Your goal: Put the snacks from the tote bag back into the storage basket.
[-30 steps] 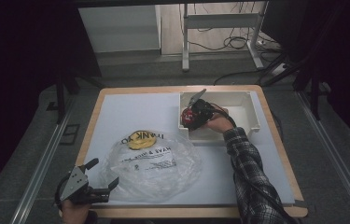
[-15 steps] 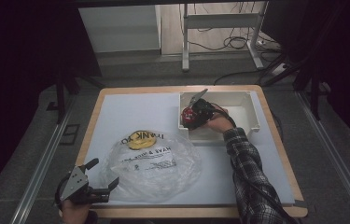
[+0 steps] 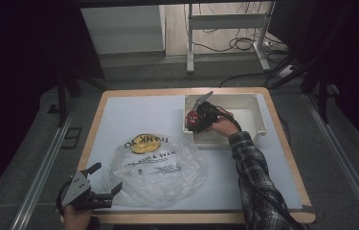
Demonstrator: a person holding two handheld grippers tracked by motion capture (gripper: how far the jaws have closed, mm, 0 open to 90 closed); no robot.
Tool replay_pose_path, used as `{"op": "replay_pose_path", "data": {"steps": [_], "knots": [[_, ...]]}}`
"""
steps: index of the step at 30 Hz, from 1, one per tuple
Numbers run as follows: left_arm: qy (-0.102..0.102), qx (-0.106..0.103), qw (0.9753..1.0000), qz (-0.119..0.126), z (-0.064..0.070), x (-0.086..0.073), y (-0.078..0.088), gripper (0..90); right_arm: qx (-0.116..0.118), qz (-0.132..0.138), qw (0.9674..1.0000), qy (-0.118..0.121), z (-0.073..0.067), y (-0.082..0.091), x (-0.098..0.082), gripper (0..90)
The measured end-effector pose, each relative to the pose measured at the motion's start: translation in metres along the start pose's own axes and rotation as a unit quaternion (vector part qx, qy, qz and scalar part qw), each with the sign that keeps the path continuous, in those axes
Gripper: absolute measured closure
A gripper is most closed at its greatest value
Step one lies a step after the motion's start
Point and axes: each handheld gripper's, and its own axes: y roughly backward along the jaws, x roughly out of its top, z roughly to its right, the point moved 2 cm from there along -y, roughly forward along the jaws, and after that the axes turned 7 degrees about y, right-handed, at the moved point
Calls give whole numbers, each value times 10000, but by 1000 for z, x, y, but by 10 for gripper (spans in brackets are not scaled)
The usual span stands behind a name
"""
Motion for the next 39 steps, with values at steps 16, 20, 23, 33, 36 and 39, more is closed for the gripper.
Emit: {"op": "replay_pose_path", "data": {"steps": [16,20,23,33,36,39], "knots": [[5,10,10000,2,0,0,0,7,-163,65,9998,-33,1,8,1,83],[10,12,10000,8,0,0,0,6,-177,75,9998,-19,0,10,1,82],[8,23,10000,15,0,0,0,6,-186,84,9998,-42,-2,12,1,81],[8,26,10000,18,0,0,0,7,-295,113,9995,-5,-4,20,1,74],[6,27,10000,18,0,0,0,7,-307,130,9994,7,-4,21,1,74],[5,27,10000,15,0,0,0,6,-335,143,9993,12,-6,24,0,74]]}}
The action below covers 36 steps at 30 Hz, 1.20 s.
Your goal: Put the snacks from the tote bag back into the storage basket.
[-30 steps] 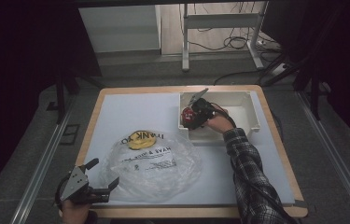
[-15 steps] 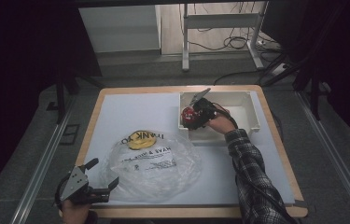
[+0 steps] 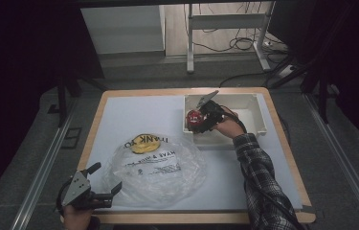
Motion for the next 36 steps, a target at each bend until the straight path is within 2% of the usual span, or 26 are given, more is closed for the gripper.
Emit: {"op": "replay_pose_path", "data": {"steps": [13,23,36], "knots": [[4,6,10000,7,0,0,0,6,-23,83,10000,0,-2,8,-2,73],[1,0,10000,1,0,0,0,6,-62,244,9997,0,-6,14,-1,62],[-6,1,10000,-10,0,0,0,6,-163,536,9982,-214,-12,24,-5,23]]}}
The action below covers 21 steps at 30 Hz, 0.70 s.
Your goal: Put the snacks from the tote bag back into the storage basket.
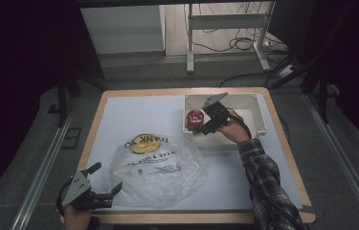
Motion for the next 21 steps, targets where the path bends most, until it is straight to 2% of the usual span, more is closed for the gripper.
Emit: {"op": "replay_pose_path", "data": {"steps": [15,21], "knots": [[-1,7,10000,-7,0,0,0,7,-200,409,9987,-219,-9,11,-5,12],[-2,8,10000,-8,0,0,0,7,-289,532,9974,-389,-11,16,-7,9]]}}
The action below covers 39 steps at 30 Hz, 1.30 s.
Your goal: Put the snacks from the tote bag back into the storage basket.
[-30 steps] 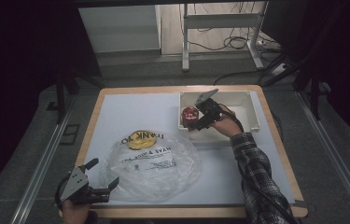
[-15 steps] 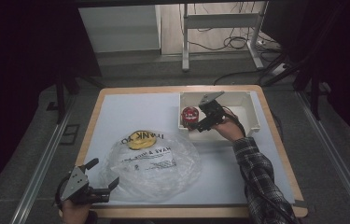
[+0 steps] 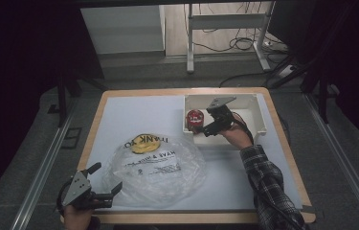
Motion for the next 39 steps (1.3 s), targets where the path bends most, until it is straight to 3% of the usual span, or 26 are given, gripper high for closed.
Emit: {"op": "replay_pose_path", "data": {"steps": [11,19,39], "knots": [[0,8,10000,1,0,0,0,6,-148,205,9995,-180,-4,10,-3,0],[-4,6,10000,8,0,0,0,6,-159,257,9992,-247,-7,13,-6,0],[-17,-8,10000,16,1,0,1,6,-435,403,9977,-331,-15,24,-11,0]]}}
